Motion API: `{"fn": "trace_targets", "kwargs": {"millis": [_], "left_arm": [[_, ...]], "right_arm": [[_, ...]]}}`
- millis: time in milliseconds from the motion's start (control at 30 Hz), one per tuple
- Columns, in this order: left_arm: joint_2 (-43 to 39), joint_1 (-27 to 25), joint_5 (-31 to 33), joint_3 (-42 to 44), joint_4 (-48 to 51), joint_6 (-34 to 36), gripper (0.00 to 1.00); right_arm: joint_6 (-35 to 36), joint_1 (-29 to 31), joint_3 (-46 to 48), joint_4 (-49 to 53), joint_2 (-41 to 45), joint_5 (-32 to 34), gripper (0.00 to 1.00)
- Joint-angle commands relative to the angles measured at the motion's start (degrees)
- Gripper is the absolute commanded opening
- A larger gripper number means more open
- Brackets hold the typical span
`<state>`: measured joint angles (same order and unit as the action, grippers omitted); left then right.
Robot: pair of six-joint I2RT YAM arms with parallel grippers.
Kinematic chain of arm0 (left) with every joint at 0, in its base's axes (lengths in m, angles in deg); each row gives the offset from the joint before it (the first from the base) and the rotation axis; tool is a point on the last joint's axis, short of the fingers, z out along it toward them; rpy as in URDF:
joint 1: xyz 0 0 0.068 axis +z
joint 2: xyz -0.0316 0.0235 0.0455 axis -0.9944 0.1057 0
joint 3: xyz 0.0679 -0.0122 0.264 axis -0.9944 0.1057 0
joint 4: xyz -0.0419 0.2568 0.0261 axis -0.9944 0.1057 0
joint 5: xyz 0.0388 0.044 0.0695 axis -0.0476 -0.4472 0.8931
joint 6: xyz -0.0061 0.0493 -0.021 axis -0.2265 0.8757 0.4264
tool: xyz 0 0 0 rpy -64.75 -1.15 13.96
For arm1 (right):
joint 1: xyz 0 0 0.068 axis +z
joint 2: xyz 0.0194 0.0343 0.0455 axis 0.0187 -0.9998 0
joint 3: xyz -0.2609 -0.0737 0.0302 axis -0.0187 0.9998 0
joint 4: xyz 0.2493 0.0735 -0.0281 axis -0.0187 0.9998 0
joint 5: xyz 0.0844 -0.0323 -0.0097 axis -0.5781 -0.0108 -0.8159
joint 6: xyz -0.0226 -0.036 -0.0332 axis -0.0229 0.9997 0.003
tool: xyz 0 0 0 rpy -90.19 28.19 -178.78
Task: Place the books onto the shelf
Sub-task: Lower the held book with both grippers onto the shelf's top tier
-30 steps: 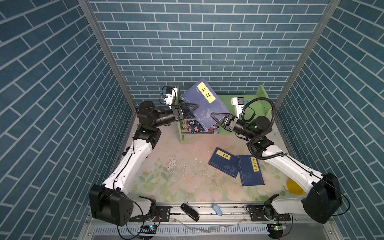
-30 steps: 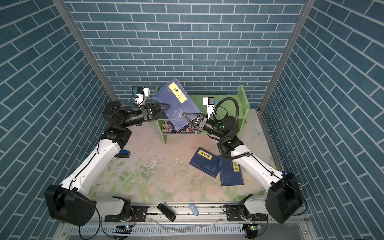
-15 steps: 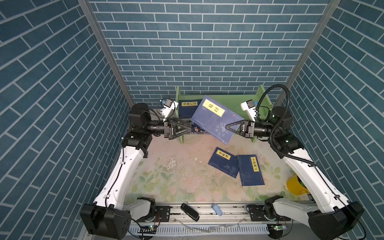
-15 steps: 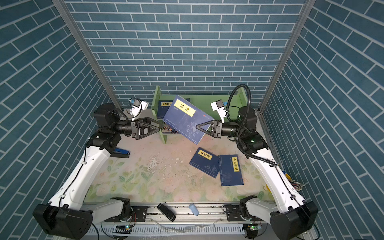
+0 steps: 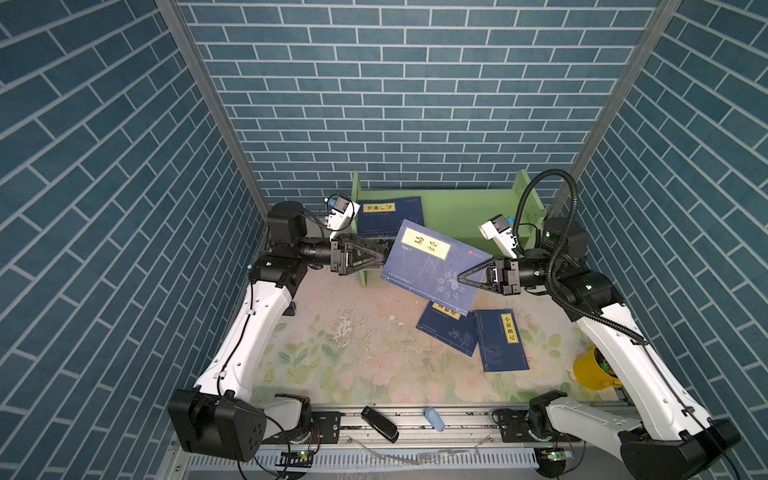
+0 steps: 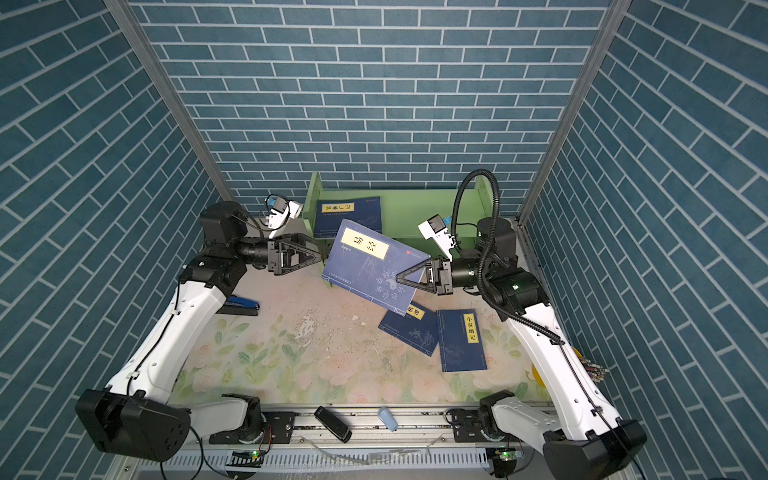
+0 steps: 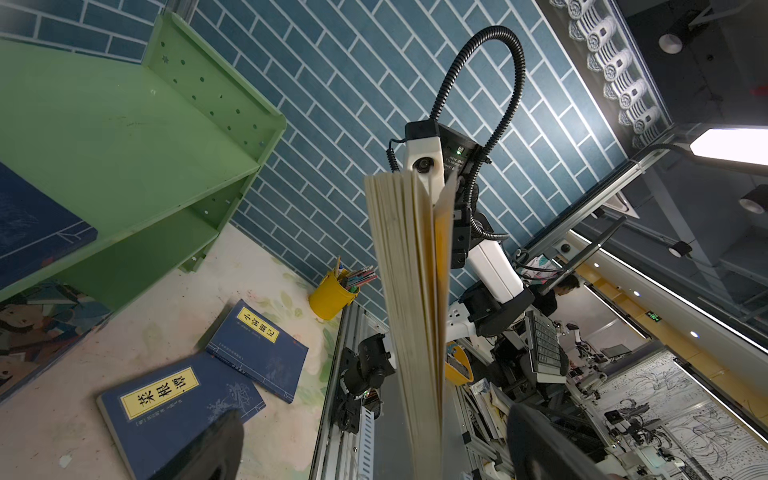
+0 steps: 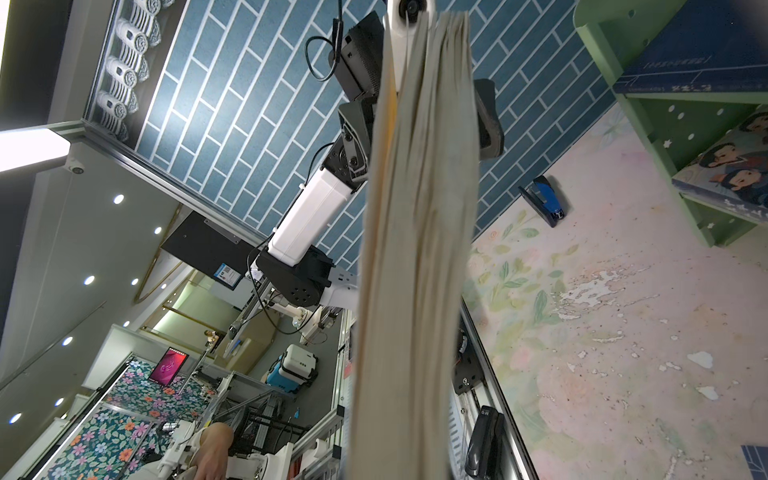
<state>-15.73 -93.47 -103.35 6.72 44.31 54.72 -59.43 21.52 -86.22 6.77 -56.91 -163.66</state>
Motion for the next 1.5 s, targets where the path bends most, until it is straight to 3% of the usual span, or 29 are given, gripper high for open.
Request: {"fn": "trace_targets", "kwargs": {"millis": [0,100,200,467,567,600,733,867,1133,1333,1467], "left_arm": [[0.1,-2.1,-1.0,-1.8,0.4,1.2,0.99],[0.4,-4.8,-2.9,-2.1,0.2,1.1,0.97],[0.6,-6.6,-2.6,-2.2,-0.5,1.0,0.88],[2.6,-8.5,-0.4,-2.8,-2.5,-3.5,0.33],[2.9,-8.9,0.6,-2.5,-2.9,-3.9,0.24],[2.9,-8.9,1.0,-2.5,-3.3,-4.0,0.20],[2.4,-8.8,2.4,-3.0,-5.5,-4.1,0.04],[2.2,-8.3,4.6,-4.4,-5.9,-4.1,0.00],[0.9,-6.9,9.0,-4.2,-7.6,-6.5,0.00],[0.0,-6.6,10.6,-1.5,-13.9,-11.5,0.00],[-0.6,-6.5,12.1,-0.9,-13.9,-12.3,0.00]], "right_arm": [[2.6,0.1,-1.1,-1.4,0.0,-3.2,0.00],[2.5,0.1,-1.4,-2.0,-1.6,-3.5,0.00],[2.2,0.3,-1.8,-2.8,-3.1,-3.9,0.00],[2.0,0.5,-4.1,-3.8,-6.6,-4.5,0.00],[1.9,0.5,-4.6,-4.4,-7.6,-4.4,0.00],[1.8,0.5,-4.7,-4.7,-7.8,-4.4,0.02],[2.3,0.3,-4.4,-5.0,-7.6,-2.7,0.35],[2.7,-0.7,-2.5,-5.5,-6.5,-0.2,0.46],[-5.9,-0.9,2.8,-18.6,-4.5,3.0,0.48],[-18.5,-0.9,8.4,-37.2,-5.3,5.3,0.44],[-23.9,-0.9,10.2,-45.6,-6.5,7.1,0.34]]}}
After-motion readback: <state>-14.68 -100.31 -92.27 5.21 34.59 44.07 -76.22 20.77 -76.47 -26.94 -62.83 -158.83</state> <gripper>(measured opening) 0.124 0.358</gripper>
